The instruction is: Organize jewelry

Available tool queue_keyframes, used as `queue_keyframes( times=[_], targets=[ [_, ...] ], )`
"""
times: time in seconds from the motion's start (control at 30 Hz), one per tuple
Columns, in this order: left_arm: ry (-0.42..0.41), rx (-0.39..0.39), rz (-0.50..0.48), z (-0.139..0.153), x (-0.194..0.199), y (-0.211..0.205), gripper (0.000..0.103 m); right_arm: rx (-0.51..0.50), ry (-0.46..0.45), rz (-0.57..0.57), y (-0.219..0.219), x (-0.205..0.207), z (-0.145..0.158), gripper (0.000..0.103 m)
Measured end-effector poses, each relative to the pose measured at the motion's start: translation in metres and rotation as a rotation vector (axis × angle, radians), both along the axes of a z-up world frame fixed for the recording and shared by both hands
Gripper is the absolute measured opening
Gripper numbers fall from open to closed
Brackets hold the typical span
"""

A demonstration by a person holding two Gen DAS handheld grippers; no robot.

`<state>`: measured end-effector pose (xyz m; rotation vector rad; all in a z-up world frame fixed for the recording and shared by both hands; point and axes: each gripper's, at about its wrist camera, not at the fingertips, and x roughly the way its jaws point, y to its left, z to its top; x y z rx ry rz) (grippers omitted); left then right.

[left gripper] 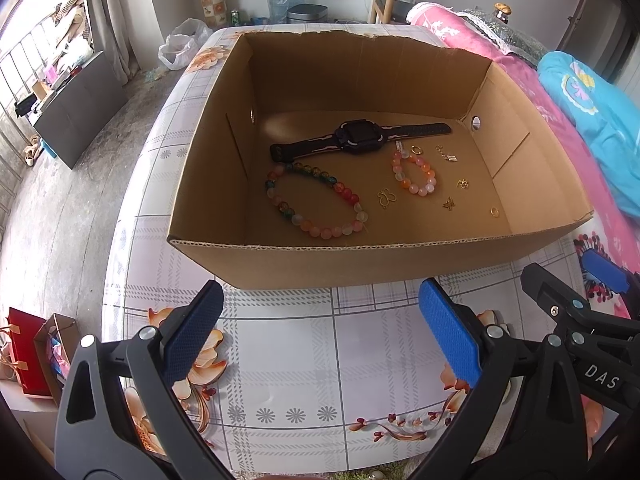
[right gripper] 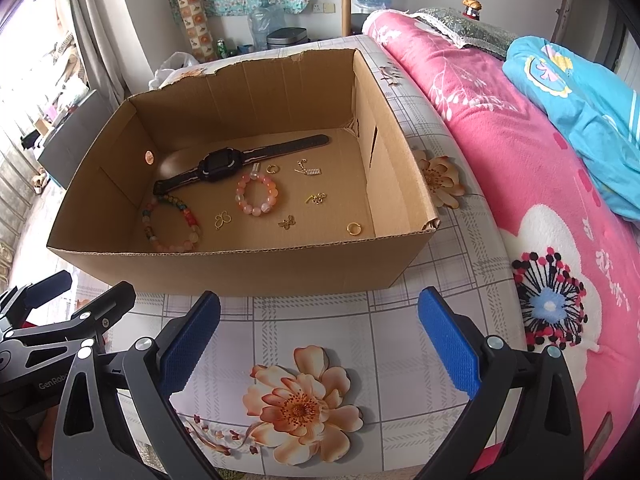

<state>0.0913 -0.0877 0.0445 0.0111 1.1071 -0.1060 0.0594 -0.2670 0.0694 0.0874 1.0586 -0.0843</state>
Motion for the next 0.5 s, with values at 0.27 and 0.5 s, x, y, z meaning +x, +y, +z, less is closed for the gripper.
queue_keyframes(
  times=[0.27,0.5],
  targets=[
    [0.000,0.001,-0.001,0.0004,0.0000,0.0002,0.094,0.001,-0.001,0.001,-0.0006,-0.0001,0.0003,0.096],
    [0.000,0.003,-0.002,0.0008,-0.0006,-0.0012,0.094,0.003,-0.001,0.000,0.0009,-0.0003,0.0004,0.097]
  ],
)
